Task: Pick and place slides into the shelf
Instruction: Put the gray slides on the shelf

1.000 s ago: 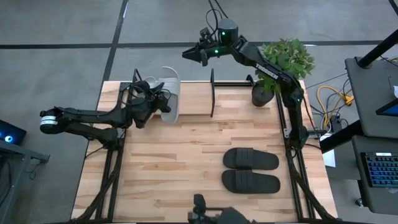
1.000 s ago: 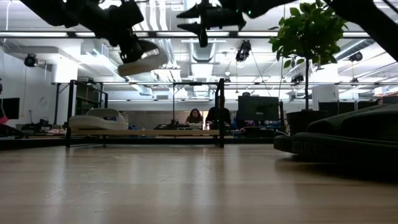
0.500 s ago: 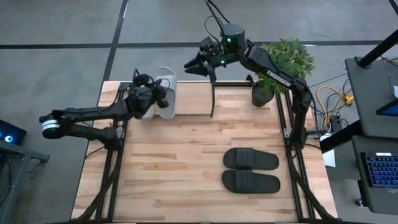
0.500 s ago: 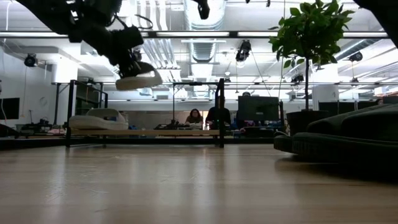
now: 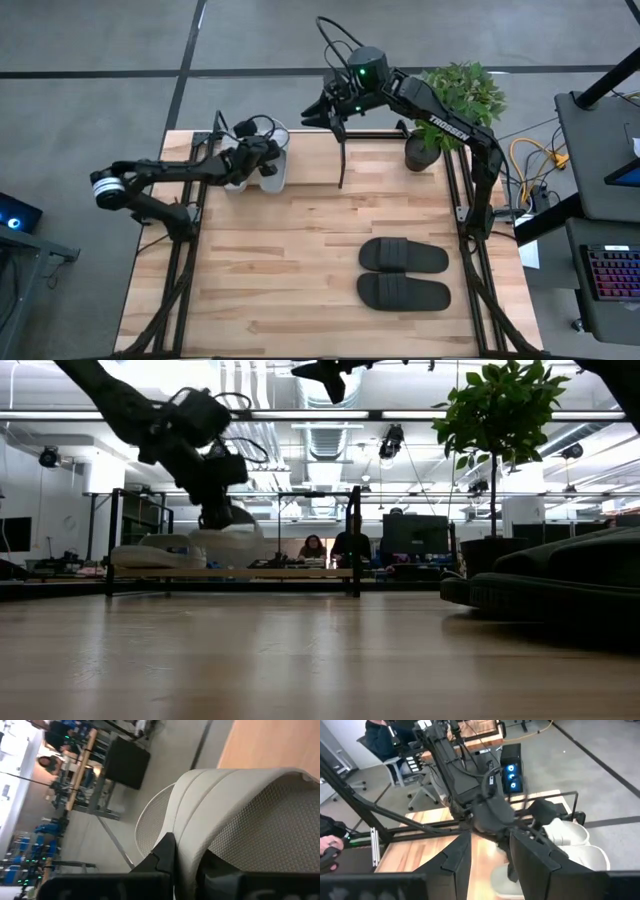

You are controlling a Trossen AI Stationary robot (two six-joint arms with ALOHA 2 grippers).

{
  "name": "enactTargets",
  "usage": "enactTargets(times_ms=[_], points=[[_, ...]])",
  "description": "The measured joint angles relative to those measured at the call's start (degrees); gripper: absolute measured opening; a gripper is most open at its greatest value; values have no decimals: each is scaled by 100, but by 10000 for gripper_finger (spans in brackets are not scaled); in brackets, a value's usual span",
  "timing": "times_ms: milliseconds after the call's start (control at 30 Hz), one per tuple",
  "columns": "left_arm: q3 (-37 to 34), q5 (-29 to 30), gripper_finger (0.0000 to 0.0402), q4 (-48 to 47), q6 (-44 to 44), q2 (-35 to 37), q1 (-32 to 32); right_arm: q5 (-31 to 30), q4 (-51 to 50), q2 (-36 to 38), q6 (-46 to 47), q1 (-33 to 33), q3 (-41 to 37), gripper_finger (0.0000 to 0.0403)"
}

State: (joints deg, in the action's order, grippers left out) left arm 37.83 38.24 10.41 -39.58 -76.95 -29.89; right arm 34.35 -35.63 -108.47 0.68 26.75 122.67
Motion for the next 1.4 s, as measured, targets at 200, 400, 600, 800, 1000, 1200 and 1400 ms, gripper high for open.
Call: enactTargets(times_ms=[200,400,600,800,1000,1200,1400], points=[[86,-240,0,138,-27,-302,-347,4,-56,-1,-123,-1,-56,130],[-20,-459,0,85,-252,-305,-570,4,-62,-2,-171,-1,-78,122],[-68,-623,0,66,-297,-229,-667,4,-62,-2,-229,1,-78,123],[-112,-781,0,55,-304,-247,-820,4,-66,-2,-227,1,-78,125],[-163,-840,0,7,-319,-249,-942,4,-112,-2,-234,1,-78,118],[-165,-838,0,-38,-458,-258,-972,4,-111,-2,-246,1,-87,122],[-171,-899,0,26,-419,-262,-992,4,-112,-2,-267,1,-87,125]])
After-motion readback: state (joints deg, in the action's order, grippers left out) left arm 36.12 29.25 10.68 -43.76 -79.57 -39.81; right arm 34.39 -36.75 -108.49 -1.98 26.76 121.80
